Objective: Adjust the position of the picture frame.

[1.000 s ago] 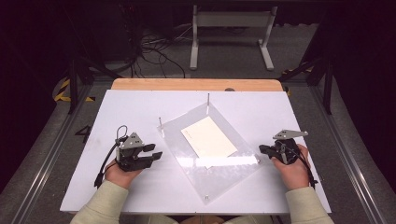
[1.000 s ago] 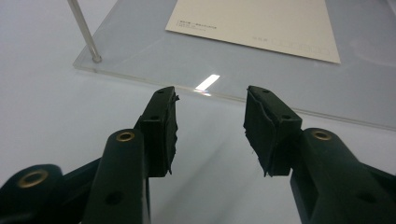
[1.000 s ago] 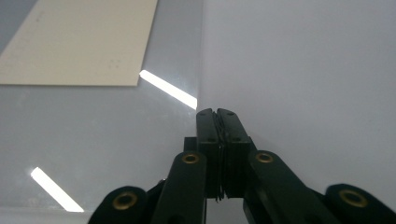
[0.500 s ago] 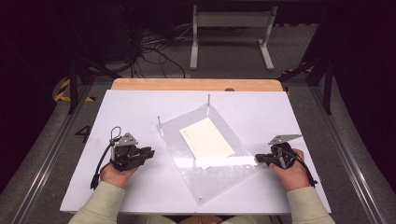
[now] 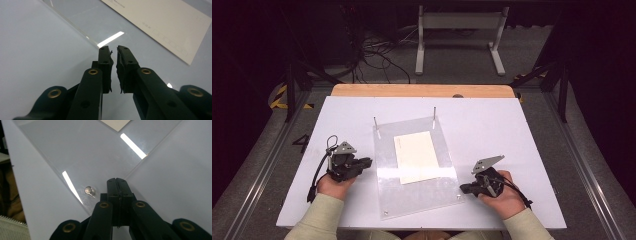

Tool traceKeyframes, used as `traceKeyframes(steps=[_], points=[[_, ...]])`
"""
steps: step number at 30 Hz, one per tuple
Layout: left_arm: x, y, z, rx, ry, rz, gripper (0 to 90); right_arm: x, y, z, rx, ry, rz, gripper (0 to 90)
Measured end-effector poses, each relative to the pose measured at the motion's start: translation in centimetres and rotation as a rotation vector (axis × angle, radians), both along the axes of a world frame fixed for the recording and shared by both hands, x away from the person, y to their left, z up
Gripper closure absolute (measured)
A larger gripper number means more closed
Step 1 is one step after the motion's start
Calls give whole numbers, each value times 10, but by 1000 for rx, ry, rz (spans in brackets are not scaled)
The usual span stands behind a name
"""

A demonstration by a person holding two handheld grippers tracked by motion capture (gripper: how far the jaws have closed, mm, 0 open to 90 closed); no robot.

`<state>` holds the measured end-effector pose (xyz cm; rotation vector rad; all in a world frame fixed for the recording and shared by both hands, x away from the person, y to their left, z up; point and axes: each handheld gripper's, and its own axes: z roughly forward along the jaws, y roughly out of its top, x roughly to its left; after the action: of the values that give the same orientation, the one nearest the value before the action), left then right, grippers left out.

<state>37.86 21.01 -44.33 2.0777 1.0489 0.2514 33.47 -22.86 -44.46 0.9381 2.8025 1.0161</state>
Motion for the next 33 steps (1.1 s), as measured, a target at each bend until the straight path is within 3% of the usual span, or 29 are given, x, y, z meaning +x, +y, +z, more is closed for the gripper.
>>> traceKeyframes(steps=[1, 6, 9, 10, 12, 14, 15, 18, 22, 25, 27, 33], points=[[0, 0, 0, 0, 0, 0, 810, 0, 0, 0, 0, 0, 0, 893], [-2, 2, 2, -21, -22, 4, 794, -5, 16, 0, -4, -19, 118, 889], [-6, 6, 3, -39, -49, 11, 766, 0, 16, 5, 12, -30, 123, 855], [-9, 9, 4, -50, -66, 19, 745, 2, 16, 9, 22, -49, 112, 836], [-13, 14, 5, -71, -80, 26, 702, 15, 18, 26, 66, -133, 50, 746], [-17, 18, 6, -84, -84, 29, 688, 32, 21, 40, 117, -176, 6, 736], [-20, 20, 6, -89, -83, 32, 688, 32, 21, 40, 117, -176, 6, 736], [-29, 27, 6, -92, -94, 45, 684, 60, 28, 53, 133, -216, -65, 734], [-35, 36, 5, -95, -96, 63, 669, 103, 40, 63, 113, -298, -149, 739], [-40, 40, 3, -95, -95, 73, 662, 133, 47, 63, 124, -361, -175, 706], [-42, 43, 3, -91, -98, 76, 660, 152, 51, 62, 115, -336, -203, 701], [-44, 47, 2, -90, -99, 83, 652, 196, 60, 50, 109, -322, -293, 601]])
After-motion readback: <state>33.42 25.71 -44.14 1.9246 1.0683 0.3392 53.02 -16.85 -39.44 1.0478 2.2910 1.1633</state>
